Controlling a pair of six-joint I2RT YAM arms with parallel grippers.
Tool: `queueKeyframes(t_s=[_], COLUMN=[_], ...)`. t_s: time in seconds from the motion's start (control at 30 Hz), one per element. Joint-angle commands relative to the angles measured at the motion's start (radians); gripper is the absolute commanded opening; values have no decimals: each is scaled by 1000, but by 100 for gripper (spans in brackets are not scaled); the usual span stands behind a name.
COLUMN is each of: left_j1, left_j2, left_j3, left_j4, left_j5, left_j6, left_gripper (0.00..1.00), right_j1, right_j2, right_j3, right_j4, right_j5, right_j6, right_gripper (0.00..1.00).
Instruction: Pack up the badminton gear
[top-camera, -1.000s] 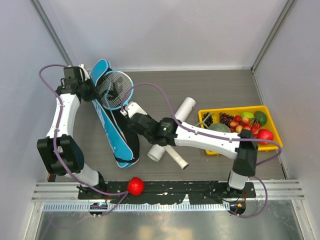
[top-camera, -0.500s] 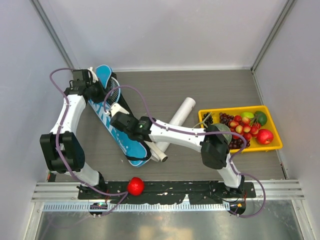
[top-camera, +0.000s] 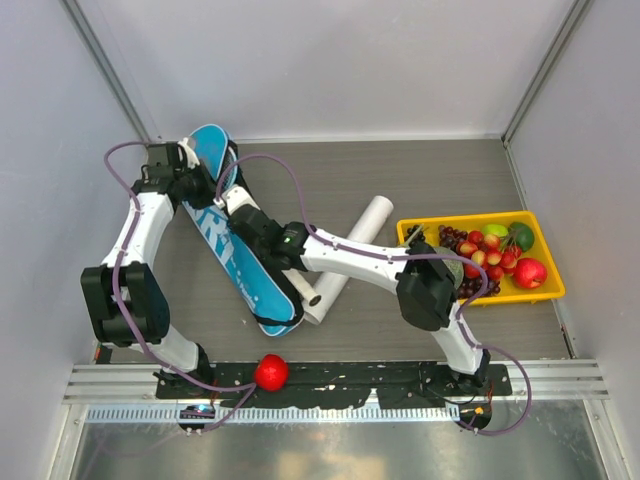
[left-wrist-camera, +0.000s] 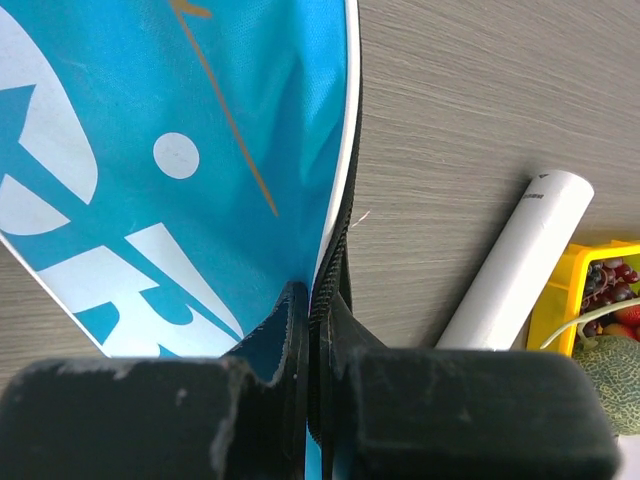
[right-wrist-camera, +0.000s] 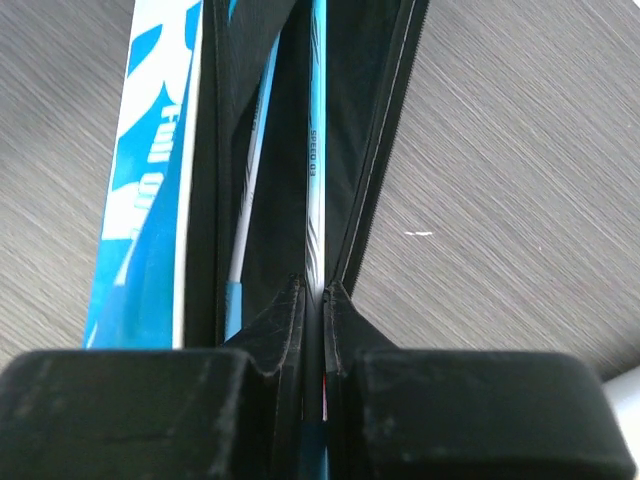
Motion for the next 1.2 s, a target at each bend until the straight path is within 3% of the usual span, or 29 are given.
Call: queueKeyframes(t_s=[0.0,0.07,0.3,0.5,0.7,0.97,1.17], left_j1=[-5,-5,-2,14,58,107,123], left_j2=[-65,-60,-41,-18,32,55,50], left_j3=[-15,-20,8,39,105,149,172], left_j4=[75,78,66,33,-20,-52,-82], left_j5=[72,82,83,83,80,144,174], left_j6=[-43,-52,-71,-69,-10,36,63], left_gripper=[0,0,0,0,0,0,0], right_j1=[-1,-4,-10,-13,-22,-120,-191], right_j2=[39,62,98,134,95,-194,-205], right_j3=[111,126,119,123,97,-176,-265], right_j4=[138,138,209,239,203,196,184], right_j5=[-4,-4,2,-30,-165,-431,-570], right_j6=[82,108,140,164,178,218,224], right_gripper=[5,11,16,28,37,72,82])
